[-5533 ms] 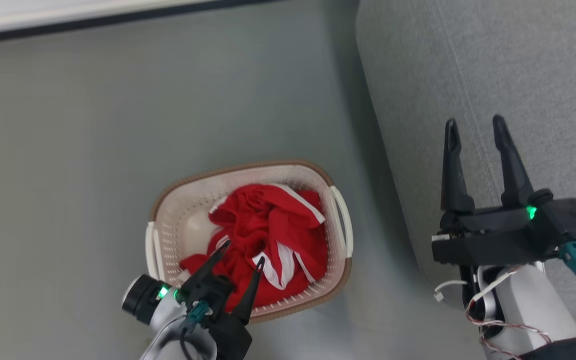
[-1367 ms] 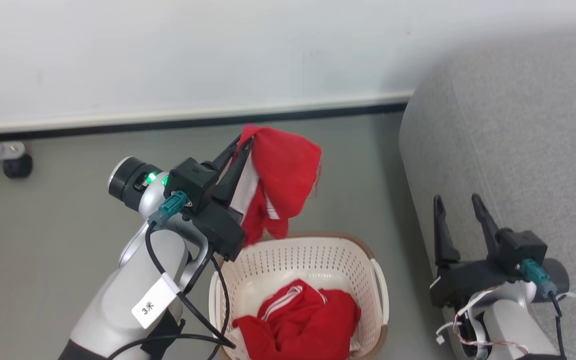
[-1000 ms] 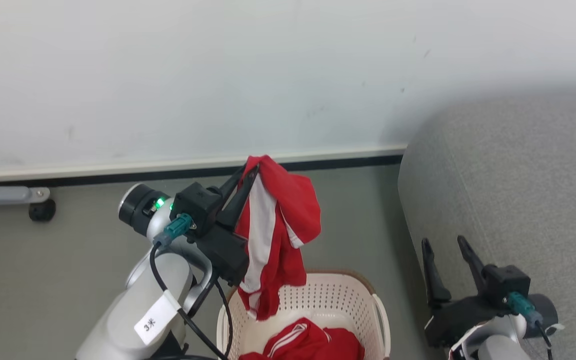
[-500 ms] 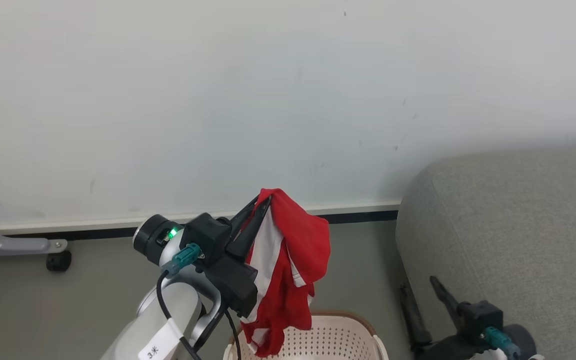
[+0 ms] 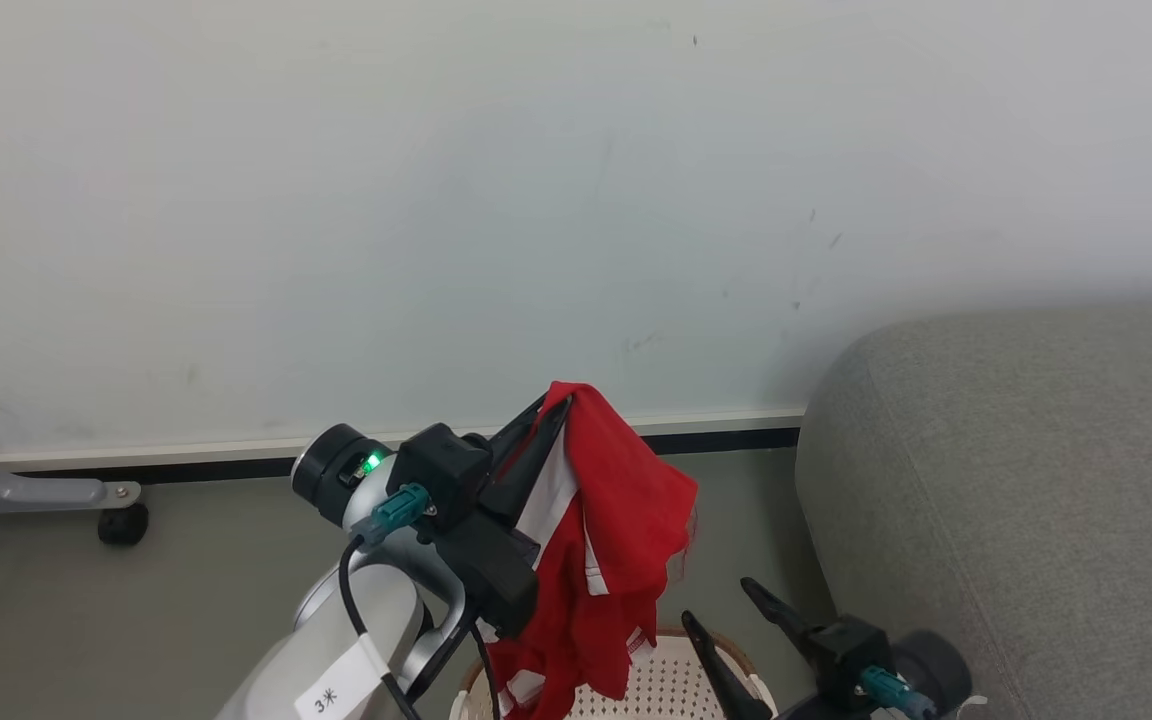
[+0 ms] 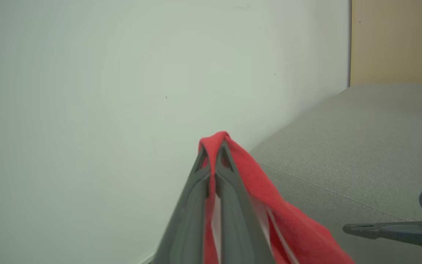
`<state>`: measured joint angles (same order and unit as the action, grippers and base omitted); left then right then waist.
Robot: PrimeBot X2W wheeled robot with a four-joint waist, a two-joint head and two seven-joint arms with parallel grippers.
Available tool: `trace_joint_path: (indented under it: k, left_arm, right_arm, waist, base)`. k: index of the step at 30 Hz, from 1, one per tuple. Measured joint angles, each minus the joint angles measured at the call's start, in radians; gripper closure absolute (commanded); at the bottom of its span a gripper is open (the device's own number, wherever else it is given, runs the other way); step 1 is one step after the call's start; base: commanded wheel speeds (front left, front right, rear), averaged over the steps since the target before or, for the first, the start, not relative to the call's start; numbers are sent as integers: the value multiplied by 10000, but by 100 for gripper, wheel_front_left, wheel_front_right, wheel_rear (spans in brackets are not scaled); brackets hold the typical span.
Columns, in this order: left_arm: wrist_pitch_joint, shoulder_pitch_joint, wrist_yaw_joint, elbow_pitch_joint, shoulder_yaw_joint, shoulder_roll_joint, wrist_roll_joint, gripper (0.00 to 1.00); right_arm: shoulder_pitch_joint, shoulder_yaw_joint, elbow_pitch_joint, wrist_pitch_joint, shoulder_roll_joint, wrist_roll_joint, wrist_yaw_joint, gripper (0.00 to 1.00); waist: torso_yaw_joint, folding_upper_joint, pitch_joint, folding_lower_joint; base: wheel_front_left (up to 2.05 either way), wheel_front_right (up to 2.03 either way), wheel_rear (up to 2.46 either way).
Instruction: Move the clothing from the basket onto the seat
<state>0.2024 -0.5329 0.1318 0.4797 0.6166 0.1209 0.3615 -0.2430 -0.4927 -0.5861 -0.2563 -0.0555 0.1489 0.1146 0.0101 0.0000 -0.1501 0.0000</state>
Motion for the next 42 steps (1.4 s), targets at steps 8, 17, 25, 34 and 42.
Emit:
trace_joint_path:
  k: [8,17,25,34,42]
  left_arm:
    - [-238,-302,0,-127,244,-151,71,100]
    - [-437,-630,0,-320,589,-332,167,100]
    - [-573,-815,0,-495,982,-462,291,100]
    - [-663,-914,0,-625,1093,-491,640,100]
    - [-702,-884,-17,-401,815,-322,773,100]
  right_arm:
    - [-424,-1294,-29,0,-2,545,15,0]
    - [-1246,-2265,-673,6,-6,1106,17,0]
    - [-1673,-2673,-1300,12,-10,1699,-13,0]
    - [-2403,-3384,-1503,13,-17,2472,-267,100]
    - [-2494,-3691,-1808,12,-19,2926,-322,100]
  waist:
    - [41,0,87,0]
    - [114,0,203,1]
    - [274,0,283,1]
    - [495,0,369,1]
    - [523,0,425,1]
  base:
    - [0,0,0]
    - [0,0,0]
    - [0,0,0]
    - [0,0,0]
    - [0,0,0]
